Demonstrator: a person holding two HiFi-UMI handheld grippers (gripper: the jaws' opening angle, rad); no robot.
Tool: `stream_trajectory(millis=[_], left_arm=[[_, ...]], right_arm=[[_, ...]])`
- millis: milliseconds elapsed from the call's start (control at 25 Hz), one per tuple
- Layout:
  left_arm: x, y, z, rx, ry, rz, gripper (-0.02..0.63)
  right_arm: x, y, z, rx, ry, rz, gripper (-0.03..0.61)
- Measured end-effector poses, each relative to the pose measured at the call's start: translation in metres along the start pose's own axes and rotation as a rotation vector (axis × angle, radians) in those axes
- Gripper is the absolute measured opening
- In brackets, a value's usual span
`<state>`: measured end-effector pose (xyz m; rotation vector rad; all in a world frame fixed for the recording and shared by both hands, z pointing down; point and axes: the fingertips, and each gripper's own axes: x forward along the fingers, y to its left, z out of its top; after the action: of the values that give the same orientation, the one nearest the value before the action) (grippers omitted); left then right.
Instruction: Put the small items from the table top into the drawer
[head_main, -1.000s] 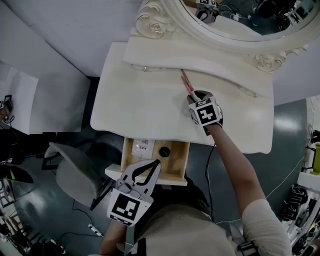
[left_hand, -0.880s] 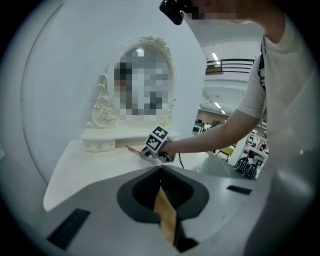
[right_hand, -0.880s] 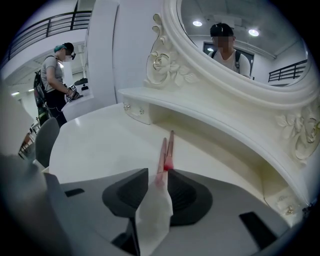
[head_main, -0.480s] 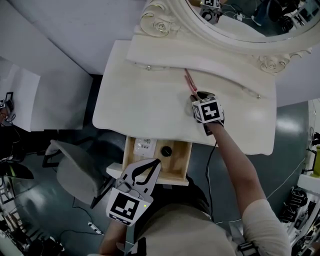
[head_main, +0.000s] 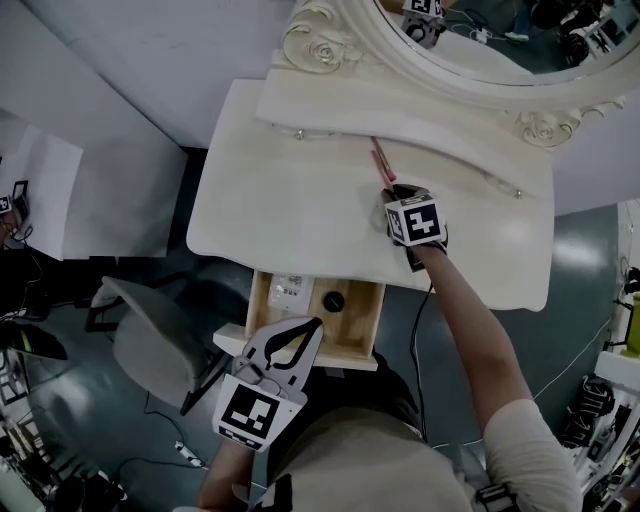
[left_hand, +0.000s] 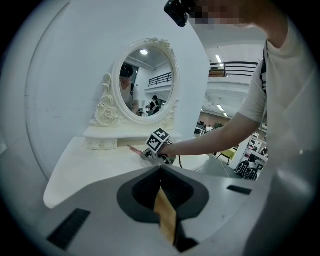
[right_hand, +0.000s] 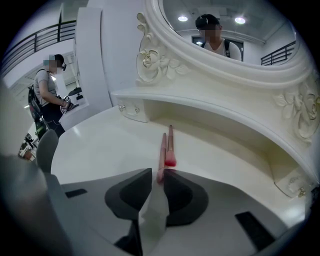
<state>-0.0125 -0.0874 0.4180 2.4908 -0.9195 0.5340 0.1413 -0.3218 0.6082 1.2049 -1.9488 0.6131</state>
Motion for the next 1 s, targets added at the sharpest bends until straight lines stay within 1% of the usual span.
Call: stream_trajectory(millis=[120, 280, 440, 560, 720, 880, 1000], left_arm=[[-0.001, 0.001, 0.0, 0.006, 0.001, 0.007, 0.058], [-0.002, -0.001, 0.003, 0.002, -0.005, 0.008, 0.058], [-0.005, -0.002, 0.001, -0.001, -0.002, 0.015, 0.058], [-0.007, -0.001, -0.003, 0.004, 0.006, 0.024, 0.058], [-0.011, -0.003, -0.003, 0.006, 0.001, 0.026, 0.058], [-0.016, -0.003, -0.003, 0.018, -0.005, 0.037, 0.058], [-0.021, -0.004, -0.004, 0.016, -0.002, 0.047, 0.058]], right_arm=[[0.002, 0.005, 0.0, -0.017, -0.011, 0.016, 0.067], [0.0, 0.004, 0.001, -0.002, -0.029, 0.019, 0.061], [0.001, 0.006, 0.001, -0.027, -0.026, 0.019, 0.055], [0.0, 0.007, 0.001, -0.047, -0.039, 0.007, 0.048], [0.001, 0.01, 0.001, -0.099, -0.029, -0.014, 0.038], [0.001, 0.009, 0.001, -0.09, -0.027, -0.02, 0.038], [0.0, 0.009, 0.001, -0.102, -0.028, -0.032, 0.037]])
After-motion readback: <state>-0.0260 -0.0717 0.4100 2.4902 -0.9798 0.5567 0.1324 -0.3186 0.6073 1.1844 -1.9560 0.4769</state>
